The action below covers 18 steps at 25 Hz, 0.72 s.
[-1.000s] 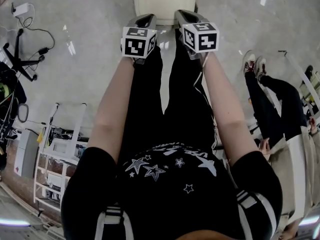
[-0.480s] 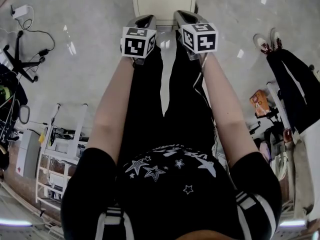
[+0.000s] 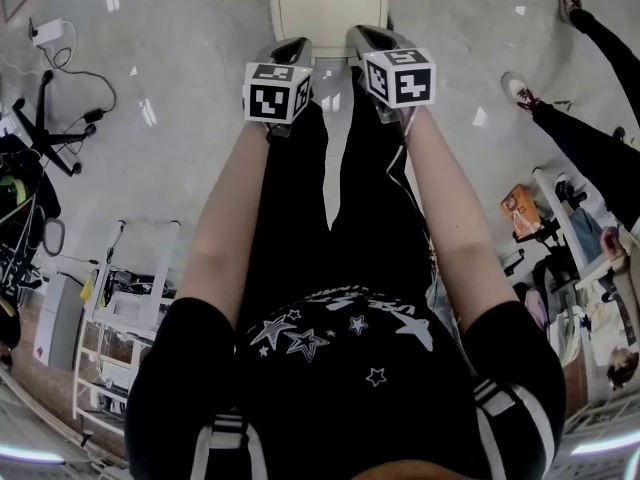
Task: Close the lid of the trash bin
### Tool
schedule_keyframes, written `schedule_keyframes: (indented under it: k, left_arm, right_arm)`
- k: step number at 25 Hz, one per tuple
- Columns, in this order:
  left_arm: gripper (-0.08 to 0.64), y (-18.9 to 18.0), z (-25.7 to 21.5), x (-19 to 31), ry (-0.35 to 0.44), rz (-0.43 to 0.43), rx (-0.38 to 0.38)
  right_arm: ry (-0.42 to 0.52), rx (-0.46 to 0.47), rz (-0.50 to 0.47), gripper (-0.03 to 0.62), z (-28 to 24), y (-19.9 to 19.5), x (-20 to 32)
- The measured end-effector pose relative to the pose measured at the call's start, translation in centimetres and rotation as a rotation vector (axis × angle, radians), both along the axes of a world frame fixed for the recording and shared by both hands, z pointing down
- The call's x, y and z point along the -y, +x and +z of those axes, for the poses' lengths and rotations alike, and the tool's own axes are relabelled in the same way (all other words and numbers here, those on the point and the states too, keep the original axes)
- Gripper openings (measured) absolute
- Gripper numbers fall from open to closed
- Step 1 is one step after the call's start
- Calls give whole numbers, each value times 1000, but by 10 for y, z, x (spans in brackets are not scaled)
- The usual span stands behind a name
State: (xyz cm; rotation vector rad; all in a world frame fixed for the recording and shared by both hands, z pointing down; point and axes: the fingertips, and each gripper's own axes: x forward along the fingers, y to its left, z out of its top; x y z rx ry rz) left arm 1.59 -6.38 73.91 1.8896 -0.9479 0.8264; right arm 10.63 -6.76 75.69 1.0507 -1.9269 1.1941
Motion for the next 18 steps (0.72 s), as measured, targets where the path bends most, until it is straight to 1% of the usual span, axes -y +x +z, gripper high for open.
schedule_keyframes:
  k: [6,12,15,18]
  left_arm:
    - [11,-25,-56,11,86,-16,-30]
    - [11,-53,-116,19,177,7,-42]
    - [11,-59,-146,19,220,19,-61]
    - [11,-58,-172,18,263,36,-87]
  right_arm:
    - [64,25,75,5,-48,-17,10]
    - [170,54,130,5,-115,-41,15]
    - [211,43,166,6,-145,-42,8]
    - [255,31,201,6,-171,-35,-2]
